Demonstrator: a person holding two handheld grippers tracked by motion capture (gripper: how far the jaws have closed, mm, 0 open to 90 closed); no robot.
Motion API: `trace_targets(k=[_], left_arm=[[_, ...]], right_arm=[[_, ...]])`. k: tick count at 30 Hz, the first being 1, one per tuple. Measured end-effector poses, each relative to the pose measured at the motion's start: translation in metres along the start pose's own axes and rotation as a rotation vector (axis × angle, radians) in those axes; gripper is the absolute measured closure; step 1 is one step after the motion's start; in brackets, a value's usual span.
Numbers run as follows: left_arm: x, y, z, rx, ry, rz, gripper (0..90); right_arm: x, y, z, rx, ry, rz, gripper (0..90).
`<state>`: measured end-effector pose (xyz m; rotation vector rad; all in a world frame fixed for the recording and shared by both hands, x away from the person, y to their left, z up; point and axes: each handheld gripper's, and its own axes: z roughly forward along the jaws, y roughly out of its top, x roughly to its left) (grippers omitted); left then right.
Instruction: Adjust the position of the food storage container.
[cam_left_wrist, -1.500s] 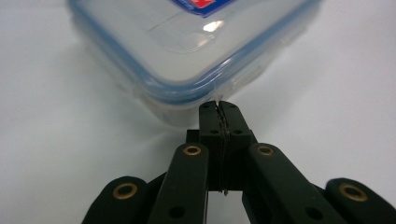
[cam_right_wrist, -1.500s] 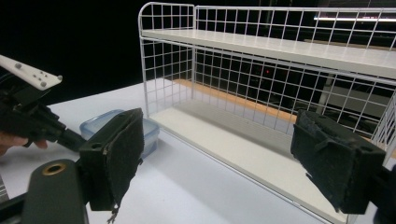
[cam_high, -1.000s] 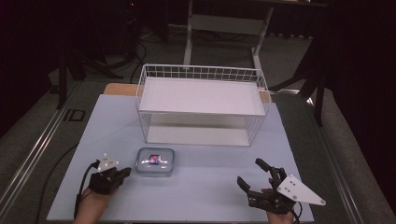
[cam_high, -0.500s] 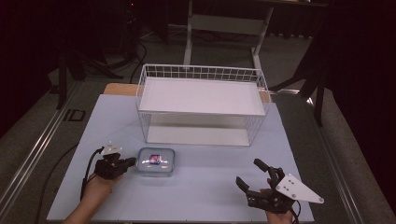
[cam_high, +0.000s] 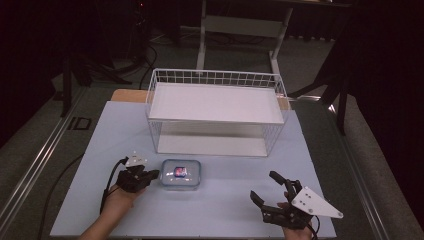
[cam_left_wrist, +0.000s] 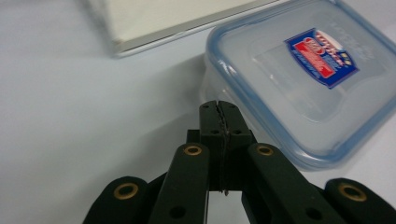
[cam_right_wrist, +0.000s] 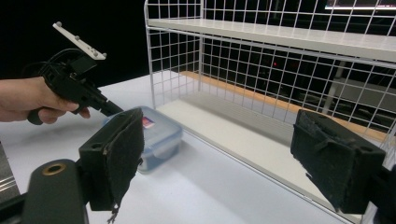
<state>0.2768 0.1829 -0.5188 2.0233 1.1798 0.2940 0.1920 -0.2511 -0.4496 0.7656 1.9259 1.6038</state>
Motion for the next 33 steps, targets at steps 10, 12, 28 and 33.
trace_targets(k=[10,12,28,33], left_arm=[[-0.026,0.015,0.022,-0.001,-0.043,0.029,90.0],[-0.03,0.018,0.026,-0.005,-0.047,0.035,90.0],[-0.037,0.019,0.027,0.005,-0.053,0.041,90.0],[-0.043,0.024,0.03,-0.001,-0.064,0.046,90.0]], right_arm=[[0.001,0.001,-0.001,-0.002,0.004,-0.009,17.4],[0.001,0.0,0.0,-0.003,0.008,-0.008,17.4],[0.0,0.0,0.001,0.0,0.022,-0.001,17.4],[0.001,0.0,0.001,-0.001,0.026,0.003,17.4]])
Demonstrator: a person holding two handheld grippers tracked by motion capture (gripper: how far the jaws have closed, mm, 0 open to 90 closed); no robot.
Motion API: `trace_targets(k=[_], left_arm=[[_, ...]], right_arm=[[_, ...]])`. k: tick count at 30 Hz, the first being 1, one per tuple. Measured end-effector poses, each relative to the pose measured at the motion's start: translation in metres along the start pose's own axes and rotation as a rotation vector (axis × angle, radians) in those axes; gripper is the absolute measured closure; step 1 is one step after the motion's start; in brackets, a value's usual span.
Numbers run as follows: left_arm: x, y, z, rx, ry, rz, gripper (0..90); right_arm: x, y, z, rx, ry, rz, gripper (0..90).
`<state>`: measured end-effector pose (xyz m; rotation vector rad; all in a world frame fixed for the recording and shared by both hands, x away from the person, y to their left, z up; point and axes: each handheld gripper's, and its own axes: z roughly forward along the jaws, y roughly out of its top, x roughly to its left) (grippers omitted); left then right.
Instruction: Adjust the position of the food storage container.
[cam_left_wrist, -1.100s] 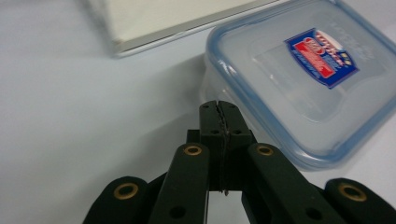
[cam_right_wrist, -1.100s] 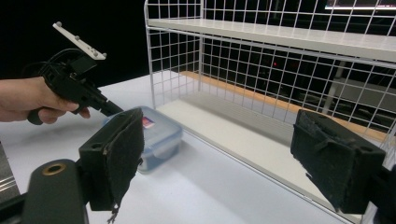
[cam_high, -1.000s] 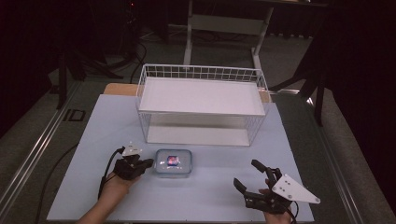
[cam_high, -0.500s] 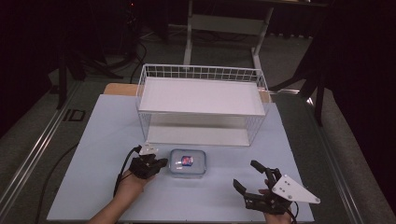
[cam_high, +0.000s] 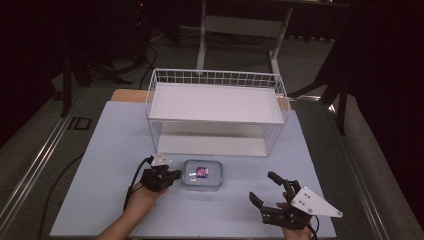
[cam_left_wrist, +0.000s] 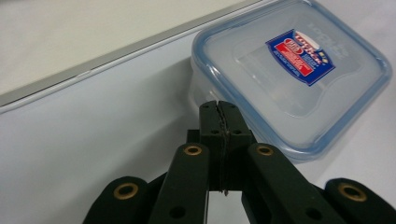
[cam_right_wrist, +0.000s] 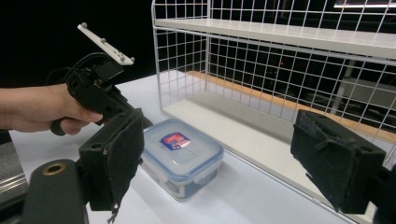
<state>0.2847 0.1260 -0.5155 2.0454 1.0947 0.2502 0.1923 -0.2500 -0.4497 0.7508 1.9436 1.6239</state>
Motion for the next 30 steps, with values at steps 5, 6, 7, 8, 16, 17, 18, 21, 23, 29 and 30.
trace_targets(k=[5,6,7,8,16,17,18,21,23,29,30], left_arm=[[-0.008,0.005,0.007,0.005,-0.015,0.011,90.0],[-0.01,0.006,0.009,0.004,-0.018,0.014,90.0],[-0.012,0.008,0.011,0.005,-0.021,0.017,90.0],[-0.014,0.009,0.012,0.007,-0.023,0.021,90.0],[-0.027,0.016,0.023,0.006,-0.044,0.034,90.0],[-0.028,0.017,0.025,0.006,-0.046,0.034,90.0],[-0.029,0.018,0.026,0.006,-0.049,0.035,90.0],[-0.032,0.019,0.028,0.001,-0.04,0.043,90.0],[-0.032,0.018,0.027,-0.003,-0.051,0.04,90.0],[-0.031,0.016,0.011,-0.032,-0.092,0.028,73.8],[-0.031,0.015,0.008,-0.048,-0.107,0.029,66.3]], right_arm=[[0.0,-0.001,0.0,0.002,0.003,0.002,17.4],[0.0,-0.001,0.0,0.002,0.004,0.001,17.4],[0.0,-0.001,0.001,0.002,0.005,0.0,17.4],[0.0,-0.001,0.001,0.002,0.006,0.001,17.4],[0.0,-0.001,0.0,-0.004,0.021,0.009,17.4],[0.0,-0.001,0.0,-0.003,0.02,0.008,17.4],[0.0,-0.001,0.0,-0.001,0.02,0.006,17.4],[0.0,-0.001,0.0,0.003,0.022,0.004,17.4],[0.0,0.0,-0.001,0.003,0.018,0.0,17.4],[-0.005,0.0,0.0,0.023,0.05,0.044,15.0],[-0.004,0.0,0.0,0.026,0.046,0.031,14.3]])
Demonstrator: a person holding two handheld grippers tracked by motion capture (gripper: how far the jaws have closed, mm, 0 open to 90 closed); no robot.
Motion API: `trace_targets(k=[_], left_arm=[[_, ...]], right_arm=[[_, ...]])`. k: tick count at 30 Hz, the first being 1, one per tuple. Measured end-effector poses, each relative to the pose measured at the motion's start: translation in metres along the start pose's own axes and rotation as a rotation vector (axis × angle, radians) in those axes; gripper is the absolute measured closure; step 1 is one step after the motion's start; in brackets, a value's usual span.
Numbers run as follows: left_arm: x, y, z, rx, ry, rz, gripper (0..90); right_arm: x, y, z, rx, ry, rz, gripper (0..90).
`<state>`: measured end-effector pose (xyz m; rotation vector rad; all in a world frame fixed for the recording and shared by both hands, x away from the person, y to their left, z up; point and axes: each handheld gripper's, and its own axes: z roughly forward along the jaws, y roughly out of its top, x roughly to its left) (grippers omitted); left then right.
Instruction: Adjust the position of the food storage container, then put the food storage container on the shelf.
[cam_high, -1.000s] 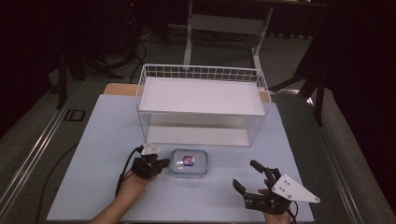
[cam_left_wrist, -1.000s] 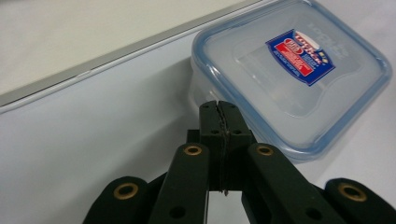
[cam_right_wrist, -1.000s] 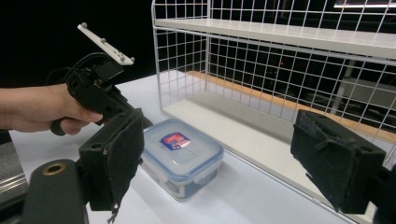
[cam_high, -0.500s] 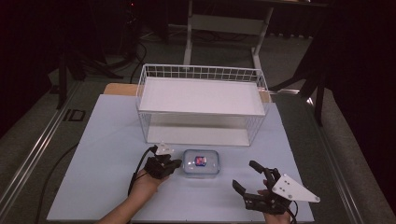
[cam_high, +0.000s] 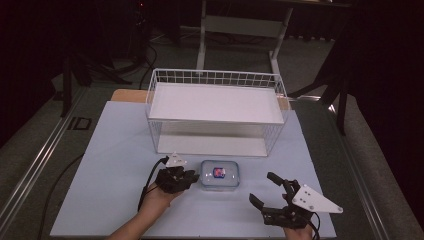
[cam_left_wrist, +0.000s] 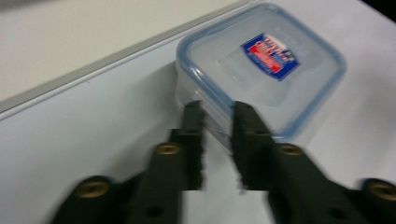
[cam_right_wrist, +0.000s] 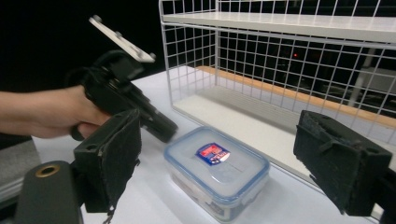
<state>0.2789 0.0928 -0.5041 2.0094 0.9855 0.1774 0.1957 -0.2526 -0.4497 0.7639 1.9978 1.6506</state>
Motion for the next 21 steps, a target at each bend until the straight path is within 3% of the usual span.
trace_targets(k=[2,4,6,8,11,15,19,21], left_arm=[[-0.003,0.0,-0.007,-0.032,-0.017,-0.001,52.4],[-0.004,0.001,-0.011,-0.032,-0.098,0.015,25.8],[-0.006,0.0,-0.017,-0.075,-0.109,0.02,18.2],[-0.007,0.0,-0.02,-0.099,-0.106,-0.01,14.5],[-0.006,0.002,-0.019,-0.089,-0.12,-0.029,1.9],[-0.007,0.003,-0.016,-0.081,-0.119,-0.028,1.9],[-0.006,0.009,-0.013,-0.079,-0.173,-0.019,1.9],[-0.006,0.012,-0.012,-0.091,-0.171,-0.011,1.9]], right_arm=[[0.002,0.0,0.002,0.017,-0.031,-0.032,13.5],[0.003,0.0,0.005,0.027,-0.046,-0.037,13.4],[0.002,-0.001,0.008,0.035,-0.026,-0.017,12.1],[0.001,-0.002,0.009,0.052,0.005,0.005,11.4],[0.003,-0.002,0.01,0.082,-0.074,-0.019,10.7],[0.0,0.0,0.013,0.102,-0.092,-0.012,10.8],[-0.004,0.003,0.017,0.075,-0.144,-0.028,13.7],[-0.009,0.005,0.02,0.1,-0.151,-0.025,13.6]])
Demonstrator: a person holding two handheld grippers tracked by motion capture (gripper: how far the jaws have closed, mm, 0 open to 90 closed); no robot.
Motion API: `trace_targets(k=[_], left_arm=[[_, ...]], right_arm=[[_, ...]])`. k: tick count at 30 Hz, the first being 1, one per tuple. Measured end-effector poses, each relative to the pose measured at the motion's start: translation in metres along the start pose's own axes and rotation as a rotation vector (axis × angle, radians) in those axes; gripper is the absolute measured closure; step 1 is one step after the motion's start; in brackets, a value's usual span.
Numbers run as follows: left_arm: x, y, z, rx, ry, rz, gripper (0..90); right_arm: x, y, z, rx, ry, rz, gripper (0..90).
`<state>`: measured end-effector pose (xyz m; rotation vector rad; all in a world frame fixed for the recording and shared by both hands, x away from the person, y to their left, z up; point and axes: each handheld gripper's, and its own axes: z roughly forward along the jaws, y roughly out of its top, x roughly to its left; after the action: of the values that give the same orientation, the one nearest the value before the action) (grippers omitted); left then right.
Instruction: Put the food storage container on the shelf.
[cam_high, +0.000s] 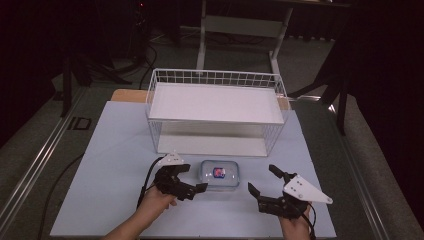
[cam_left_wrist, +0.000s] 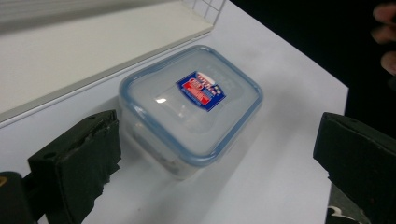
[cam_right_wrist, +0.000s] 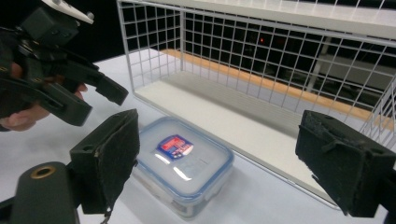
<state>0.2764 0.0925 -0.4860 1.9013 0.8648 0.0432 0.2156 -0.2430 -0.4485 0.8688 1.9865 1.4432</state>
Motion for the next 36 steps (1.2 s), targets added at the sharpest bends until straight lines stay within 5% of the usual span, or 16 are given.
trace_targets(k=[1,6,9,13,15,17,20,25,28,30,36], left_arm=[[0.0,0.002,0.001,-0.002,0.005,0.004,2.0],[0.004,0.008,0.006,0.002,-0.025,-0.035,4.3],[0.007,0.011,0.009,0.013,-0.002,-0.033,5.7],[0.011,0.017,0.015,0.049,0.011,-0.081,2.9],[0.017,0.017,0.022,0.076,0.011,-0.121,2.9],[0.021,0.016,0.027,0.102,0.005,-0.148,2.9],[0.027,0.012,0.031,0.126,-0.01,-0.209,2.8],[0.038,0.003,0.038,0.131,-0.011,-0.33,3.0],[0.042,0.003,0.044,0.165,-0.009,-0.323,3.1],[0.045,0.002,0.047,0.179,-0.021,-0.36,3.8],[0.046,-0.001,0.053,0.2,-0.032,-0.394,9.2]], right_arm=[[-0.003,0.003,0.005,0.068,-0.027,-0.007,13.7],[-0.019,0.005,0.017,0.106,0.019,0.088,16.1],[-0.024,0.001,0.028,0.159,0.073,0.152,16.0],[-0.027,-0.006,0.047,0.264,0.089,0.214,13.7],[-0.033,-0.012,0.06,0.325,0.126,0.332,12.9],[-0.037,-0.017,0.072,0.366,0.158,0.39,12.2],[-0.038,-0.02,0.087,0.432,0.165,0.427,12.2],[-0.044,-0.026,0.105,0.486,0.185,0.559,12.6],[-0.049,-0.03,0.112,0.498,0.185,0.634,12.6],[-0.052,-0.034,0.116,0.507,0.205,0.683,12.6],[-0.052,-0.043,0.122,0.537,0.24,0.768,14.4]])
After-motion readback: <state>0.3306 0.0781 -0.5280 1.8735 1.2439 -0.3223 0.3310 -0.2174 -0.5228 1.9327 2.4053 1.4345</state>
